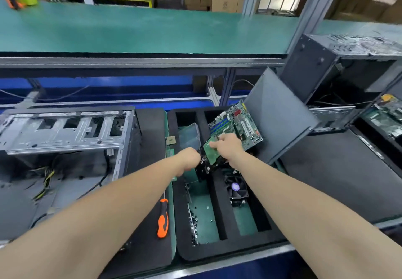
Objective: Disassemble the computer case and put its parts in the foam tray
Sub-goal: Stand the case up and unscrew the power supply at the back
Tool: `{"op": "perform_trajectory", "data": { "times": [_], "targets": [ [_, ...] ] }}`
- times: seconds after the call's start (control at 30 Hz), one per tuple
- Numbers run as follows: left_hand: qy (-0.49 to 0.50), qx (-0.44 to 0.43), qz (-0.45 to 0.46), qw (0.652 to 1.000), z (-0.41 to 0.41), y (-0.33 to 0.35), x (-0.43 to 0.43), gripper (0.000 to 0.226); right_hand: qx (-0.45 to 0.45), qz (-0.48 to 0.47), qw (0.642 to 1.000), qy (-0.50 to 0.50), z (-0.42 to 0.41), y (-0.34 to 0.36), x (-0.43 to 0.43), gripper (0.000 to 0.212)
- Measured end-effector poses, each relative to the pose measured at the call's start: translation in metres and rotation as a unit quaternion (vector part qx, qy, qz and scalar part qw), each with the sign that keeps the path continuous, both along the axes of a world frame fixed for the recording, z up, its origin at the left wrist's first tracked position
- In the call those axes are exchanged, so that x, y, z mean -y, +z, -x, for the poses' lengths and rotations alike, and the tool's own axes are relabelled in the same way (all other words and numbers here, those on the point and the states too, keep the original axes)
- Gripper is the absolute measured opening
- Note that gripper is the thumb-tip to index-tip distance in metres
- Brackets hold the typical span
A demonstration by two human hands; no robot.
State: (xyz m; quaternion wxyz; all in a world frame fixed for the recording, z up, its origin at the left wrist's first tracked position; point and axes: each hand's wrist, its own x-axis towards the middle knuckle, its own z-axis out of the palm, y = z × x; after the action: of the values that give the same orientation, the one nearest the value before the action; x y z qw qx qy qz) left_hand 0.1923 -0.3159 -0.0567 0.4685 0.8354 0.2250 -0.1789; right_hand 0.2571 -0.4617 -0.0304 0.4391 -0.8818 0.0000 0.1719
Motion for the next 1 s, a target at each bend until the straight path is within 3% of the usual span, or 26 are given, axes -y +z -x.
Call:
{"op": "perform_trajectory", "data": {
  "times": [0.07,0.13,0.23,0.6,0.7,0.77,0.87,0.93,1.0],
  "targets": [
    [-0.009,-0.019,0.006,1.000,0.003,-0.011,-0.001,0.042,-0.003,0.030,0.999,0.028,0.002,-0.006,-0.006,0.019],
    [-0.006,-0.032,0.028,0.999,0.007,-0.016,-0.003,0.054,-0.009,0.046,0.998,0.049,0.001,-0.014,-0.013,0.047],
    [0.010,-0.043,0.052,0.998,0.009,-0.020,-0.005,0.064,-0.013,0.057,0.997,0.056,-0.001,-0.024,-0.022,0.053],
    [0.051,-0.069,0.136,0.987,0.008,-0.039,-0.006,0.063,0.020,0.127,0.981,0.147,-0.004,-0.047,-0.040,0.033],
    [0.081,-0.065,0.153,0.983,0.005,-0.043,-0.008,0.057,0.019,0.161,0.969,0.185,-0.008,-0.047,-0.042,0.042],
    [0.088,-0.062,0.155,0.982,0.002,-0.045,-0.010,0.052,-0.013,0.212,0.946,0.246,-0.009,-0.044,-0.046,0.070],
    [0.089,-0.072,0.154,0.981,0.000,-0.043,-0.013,0.052,-0.007,0.374,0.864,0.339,-0.009,-0.041,-0.052,0.117],
    [0.081,-0.080,0.146,0.983,0.000,-0.040,-0.013,0.051,0.033,0.434,0.823,0.364,-0.011,-0.039,-0.052,0.119],
    [0.070,-0.083,0.132,0.985,0.001,-0.038,-0.010,0.050,0.035,0.423,0.827,0.368,-0.014,-0.038,-0.047,0.115]
  ]
}}
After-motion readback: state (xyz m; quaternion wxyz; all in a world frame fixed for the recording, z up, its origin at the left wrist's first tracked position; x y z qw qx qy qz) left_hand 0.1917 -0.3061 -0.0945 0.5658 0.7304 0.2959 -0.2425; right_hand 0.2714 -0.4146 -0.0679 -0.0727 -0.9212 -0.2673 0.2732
